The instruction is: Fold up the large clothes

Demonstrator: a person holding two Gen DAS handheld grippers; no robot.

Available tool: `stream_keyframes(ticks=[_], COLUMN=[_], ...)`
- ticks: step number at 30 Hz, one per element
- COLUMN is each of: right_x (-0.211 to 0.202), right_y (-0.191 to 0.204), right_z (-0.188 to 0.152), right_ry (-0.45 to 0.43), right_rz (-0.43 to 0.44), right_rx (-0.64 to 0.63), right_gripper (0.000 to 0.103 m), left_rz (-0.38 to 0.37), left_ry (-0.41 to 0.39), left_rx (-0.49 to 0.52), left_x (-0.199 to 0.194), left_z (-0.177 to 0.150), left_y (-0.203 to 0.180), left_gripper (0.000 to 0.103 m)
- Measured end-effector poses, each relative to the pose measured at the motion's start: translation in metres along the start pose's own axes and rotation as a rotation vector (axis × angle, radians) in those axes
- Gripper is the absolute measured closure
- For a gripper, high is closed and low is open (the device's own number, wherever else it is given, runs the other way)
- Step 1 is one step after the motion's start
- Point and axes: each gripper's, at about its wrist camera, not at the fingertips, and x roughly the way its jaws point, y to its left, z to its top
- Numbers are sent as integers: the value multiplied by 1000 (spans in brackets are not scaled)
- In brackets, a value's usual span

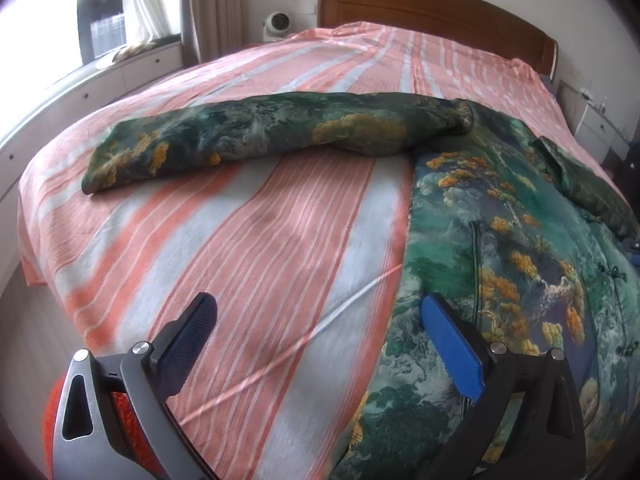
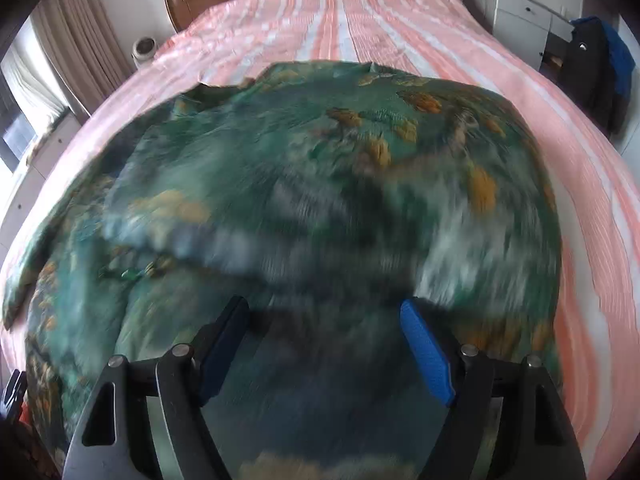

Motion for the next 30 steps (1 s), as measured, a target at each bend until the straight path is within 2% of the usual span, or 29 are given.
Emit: stream_keyframes(ticks=[2,5,7,11,12,15,18,21,26,28,30], right_x=[-30,-65,-70,-66,-69,-98,-115,-122,-140,-140,-140], right_y=[9,25,34,41,45,54,56,66,74,79,83], right_z=[-14,-42,-68,-144,-165,-194,-209,-215,-216,-214,-216], right_ry=[-57,-76,-63,-23,-43,-123,-214,-276,-376,-388,-388], right_rz=[33,42,16,-33,-58,-69,-53,-75,-50,-56,-57], right_rx=[-31,-103,-116,-135,-146,-94,-49,-120,-155,-184,-201], right_gripper=[25,25,25,24,24,24,24,24,24,24,24], left_rz=[-1,-3,0,-2,-2,1,5,-22,-218,-272,-259], left_ry=[1,8,11,34,39,41,38,29,9,47,123], left_rx=[1,8,17,23,21,23,40,38,-150,-238,-335], left_x=[0,2,2,5,6,6,2,-11,-24,-5,27], left_z=[0,1,0,-3,-4,-5,-2,5,57,79,91], left_y=[0,-2,-4,-7,-7,-7,-8,-5,38,65,91], left_gripper=[1,1,1,1,1,1,1,1,1,1,1])
